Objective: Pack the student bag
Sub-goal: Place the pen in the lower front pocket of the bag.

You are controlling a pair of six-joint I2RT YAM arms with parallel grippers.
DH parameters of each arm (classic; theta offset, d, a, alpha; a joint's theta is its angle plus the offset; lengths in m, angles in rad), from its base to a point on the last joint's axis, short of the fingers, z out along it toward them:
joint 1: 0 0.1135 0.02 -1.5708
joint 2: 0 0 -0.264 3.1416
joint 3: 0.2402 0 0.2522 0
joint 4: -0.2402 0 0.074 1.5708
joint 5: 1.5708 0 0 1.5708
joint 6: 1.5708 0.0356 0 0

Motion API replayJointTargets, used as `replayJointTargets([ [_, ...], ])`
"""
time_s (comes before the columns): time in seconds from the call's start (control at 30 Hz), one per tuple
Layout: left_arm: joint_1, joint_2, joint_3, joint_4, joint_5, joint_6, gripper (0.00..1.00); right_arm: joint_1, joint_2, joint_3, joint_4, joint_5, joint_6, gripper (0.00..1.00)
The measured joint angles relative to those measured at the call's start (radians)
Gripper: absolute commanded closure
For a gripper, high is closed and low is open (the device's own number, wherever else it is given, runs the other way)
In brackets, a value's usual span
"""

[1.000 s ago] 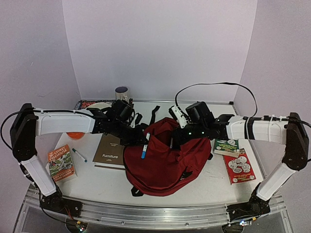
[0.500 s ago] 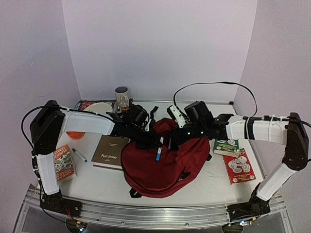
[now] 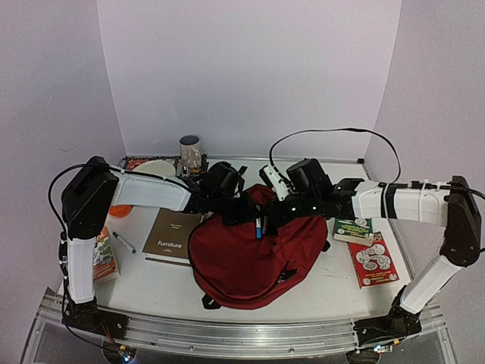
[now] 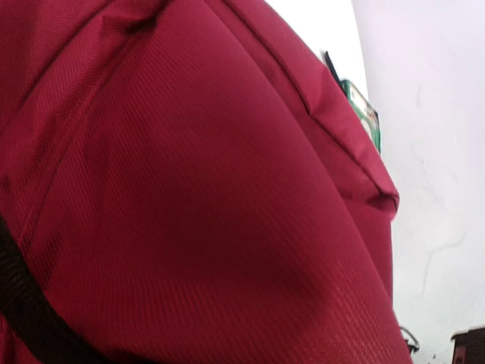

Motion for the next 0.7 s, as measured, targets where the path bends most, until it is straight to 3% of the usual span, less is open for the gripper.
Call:
replayJointTargets([
  [0.27,-0.009,0.02,0.011,0.084,-0.054,-0.085,0.94,0.0,0.002,0.0,0.001,0.002,0.002,1.0],
  [0.7,-0.014,0.041,0.011,0.151,-0.083,-0.13,0.64,0.0,0.002,0.0,0.013,0.018,0.008,1.0],
])
